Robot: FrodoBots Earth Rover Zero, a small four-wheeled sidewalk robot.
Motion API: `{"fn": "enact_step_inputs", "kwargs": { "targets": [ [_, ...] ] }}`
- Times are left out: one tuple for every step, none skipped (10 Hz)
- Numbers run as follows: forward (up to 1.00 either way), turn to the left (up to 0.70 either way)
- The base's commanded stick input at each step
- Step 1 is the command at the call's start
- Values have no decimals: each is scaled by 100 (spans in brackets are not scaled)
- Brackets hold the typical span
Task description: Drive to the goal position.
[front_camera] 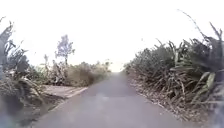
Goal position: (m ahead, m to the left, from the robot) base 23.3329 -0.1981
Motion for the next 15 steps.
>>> {"fn": "enact_step_inputs", "kwargs": {
  "targets": [
    [70,-35],
    [70,-35],
    [70,-35],
    [70,-35],
    [70,-35],
    [70,-35],
    [70,-35],
    [70,-35],
    [70,-35],
    [70,-35],
    [70,-35],
    [70,-35],
    [70,-35],
    [70,-26],
    [70,-3]
  ]
}}
